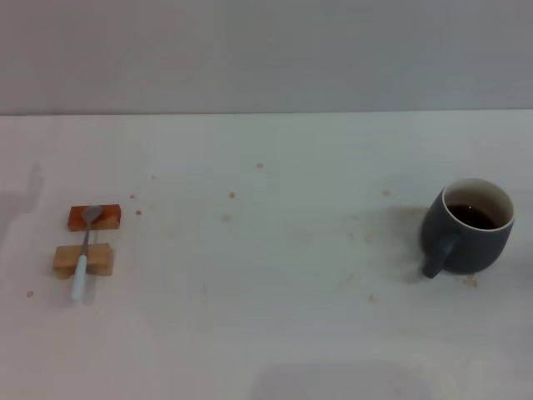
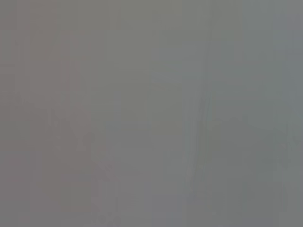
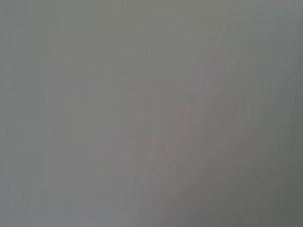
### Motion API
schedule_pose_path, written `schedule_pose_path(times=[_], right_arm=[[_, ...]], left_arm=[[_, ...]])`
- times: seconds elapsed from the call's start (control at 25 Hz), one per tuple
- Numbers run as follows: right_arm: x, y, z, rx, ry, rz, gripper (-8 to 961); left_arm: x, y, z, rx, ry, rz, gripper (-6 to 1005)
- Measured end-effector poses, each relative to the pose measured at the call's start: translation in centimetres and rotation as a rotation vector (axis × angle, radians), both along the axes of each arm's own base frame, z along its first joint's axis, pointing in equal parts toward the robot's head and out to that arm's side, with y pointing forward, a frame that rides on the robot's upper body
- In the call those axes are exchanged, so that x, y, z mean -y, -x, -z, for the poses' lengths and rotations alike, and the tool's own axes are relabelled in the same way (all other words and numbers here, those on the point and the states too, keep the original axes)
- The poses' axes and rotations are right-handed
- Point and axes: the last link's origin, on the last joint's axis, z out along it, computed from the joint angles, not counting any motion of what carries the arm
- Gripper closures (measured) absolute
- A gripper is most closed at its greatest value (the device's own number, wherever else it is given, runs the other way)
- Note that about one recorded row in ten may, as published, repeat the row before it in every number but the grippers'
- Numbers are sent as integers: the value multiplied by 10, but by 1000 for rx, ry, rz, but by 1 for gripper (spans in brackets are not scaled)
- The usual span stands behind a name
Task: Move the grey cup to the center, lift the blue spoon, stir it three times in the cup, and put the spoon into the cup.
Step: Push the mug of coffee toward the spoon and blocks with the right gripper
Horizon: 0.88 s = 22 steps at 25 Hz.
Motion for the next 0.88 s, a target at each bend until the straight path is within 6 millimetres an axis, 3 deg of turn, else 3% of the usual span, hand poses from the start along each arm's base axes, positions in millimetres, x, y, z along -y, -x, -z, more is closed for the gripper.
schedule_pose_path(times=[0.24, 0.88], right_arm=[[-3, 4, 7, -3, 20, -9, 410], [1, 6, 18, 13, 59, -24, 499]], left_arm=[[2, 6, -12, 12, -52, -26, 332], [-1, 5, -12, 9, -54, -26, 332]])
